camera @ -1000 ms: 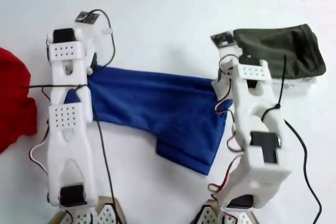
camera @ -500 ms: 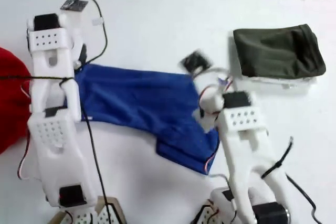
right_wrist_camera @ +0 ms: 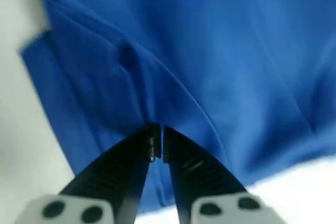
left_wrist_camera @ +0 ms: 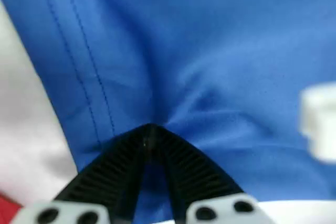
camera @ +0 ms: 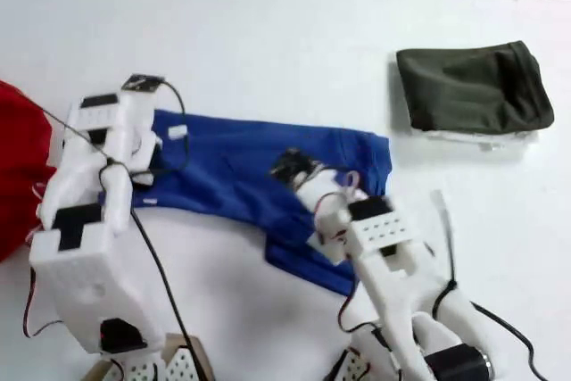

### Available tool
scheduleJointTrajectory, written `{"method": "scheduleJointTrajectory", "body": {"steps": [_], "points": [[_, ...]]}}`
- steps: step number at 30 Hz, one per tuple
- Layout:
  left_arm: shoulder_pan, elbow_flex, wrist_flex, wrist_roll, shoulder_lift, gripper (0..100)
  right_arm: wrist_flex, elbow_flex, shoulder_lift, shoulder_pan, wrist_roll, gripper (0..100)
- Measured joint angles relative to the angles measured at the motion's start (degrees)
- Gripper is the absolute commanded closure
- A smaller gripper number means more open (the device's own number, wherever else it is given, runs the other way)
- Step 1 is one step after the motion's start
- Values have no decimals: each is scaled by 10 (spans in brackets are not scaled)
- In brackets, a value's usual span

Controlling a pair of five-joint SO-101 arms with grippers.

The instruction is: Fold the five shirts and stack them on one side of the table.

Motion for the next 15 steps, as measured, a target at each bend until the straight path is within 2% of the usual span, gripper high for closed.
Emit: {"method": "scheduleJointTrajectory", "body": {"steps": [7,10,15], "points": [[0,23,-23,13,-5,975,-66,-7,69,-62,-60,980],[0,24,-25,47,-5,975,-33,-40,93,-66,-66,980],[0,24,-25,63,-5,975,81,-86,91,-110,-65,980]]}}
